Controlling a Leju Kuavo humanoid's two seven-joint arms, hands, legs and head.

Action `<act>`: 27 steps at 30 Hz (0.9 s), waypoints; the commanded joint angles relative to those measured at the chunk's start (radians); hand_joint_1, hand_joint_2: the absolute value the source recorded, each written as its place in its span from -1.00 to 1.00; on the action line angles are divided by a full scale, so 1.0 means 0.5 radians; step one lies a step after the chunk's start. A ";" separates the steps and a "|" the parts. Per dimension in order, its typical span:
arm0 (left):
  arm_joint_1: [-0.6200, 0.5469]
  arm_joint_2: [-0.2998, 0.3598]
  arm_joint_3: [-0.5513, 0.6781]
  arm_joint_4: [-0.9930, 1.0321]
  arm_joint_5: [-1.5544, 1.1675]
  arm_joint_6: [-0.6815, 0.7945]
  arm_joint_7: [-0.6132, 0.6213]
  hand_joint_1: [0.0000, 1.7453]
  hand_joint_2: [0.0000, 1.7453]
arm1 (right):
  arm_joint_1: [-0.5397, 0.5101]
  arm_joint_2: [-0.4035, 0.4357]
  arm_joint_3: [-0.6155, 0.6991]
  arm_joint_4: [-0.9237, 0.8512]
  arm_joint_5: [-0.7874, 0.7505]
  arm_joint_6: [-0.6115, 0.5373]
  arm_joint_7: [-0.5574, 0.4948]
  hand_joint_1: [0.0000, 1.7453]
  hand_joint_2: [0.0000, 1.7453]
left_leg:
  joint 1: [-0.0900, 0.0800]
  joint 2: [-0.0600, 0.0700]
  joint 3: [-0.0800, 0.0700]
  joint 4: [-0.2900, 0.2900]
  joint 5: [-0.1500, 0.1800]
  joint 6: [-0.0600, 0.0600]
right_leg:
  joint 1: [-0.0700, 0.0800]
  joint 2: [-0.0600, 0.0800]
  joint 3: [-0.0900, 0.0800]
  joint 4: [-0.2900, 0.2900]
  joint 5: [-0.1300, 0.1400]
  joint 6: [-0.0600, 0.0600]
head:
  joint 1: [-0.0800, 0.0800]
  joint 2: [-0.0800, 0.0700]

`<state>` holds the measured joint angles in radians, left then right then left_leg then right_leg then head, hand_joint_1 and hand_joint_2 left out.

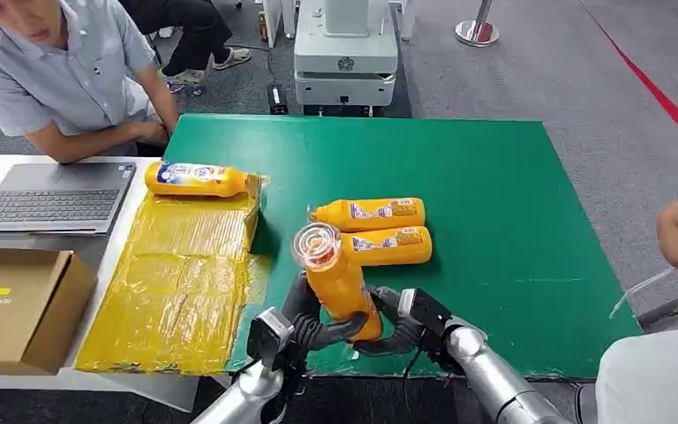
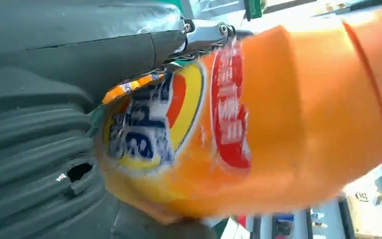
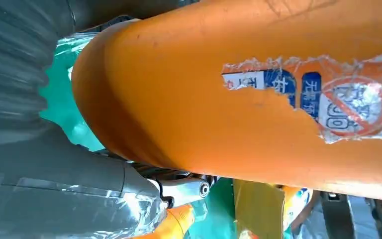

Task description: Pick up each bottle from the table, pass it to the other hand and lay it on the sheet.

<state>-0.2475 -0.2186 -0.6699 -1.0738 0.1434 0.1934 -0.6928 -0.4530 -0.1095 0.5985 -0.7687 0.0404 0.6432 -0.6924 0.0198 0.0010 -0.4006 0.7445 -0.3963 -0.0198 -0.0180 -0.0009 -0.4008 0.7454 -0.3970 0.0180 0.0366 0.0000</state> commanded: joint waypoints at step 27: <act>-0.150 0.498 0.064 -0.572 -0.876 0.216 0.465 1.00 1.00 | 0.136 0.030 -0.339 -0.168 -0.038 -0.199 -0.012 -1.00 1.00 | 0.000 0.000 0.000 0.000 0.000 0.000 | 0.000 0.000 0.000 0.000 0.000 0.000 | 0.005 0.000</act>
<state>-0.2277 -0.0575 -0.6664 -1.2731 -0.1192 0.3201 -0.5729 -0.3786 -0.1095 0.4936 -0.7958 0.0198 0.5585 -0.6931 0.0198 0.0010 -0.4006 0.7445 -0.3963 -0.0198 -0.0180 -0.0009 -0.4008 0.7454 -0.3970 0.0180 0.0389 0.0000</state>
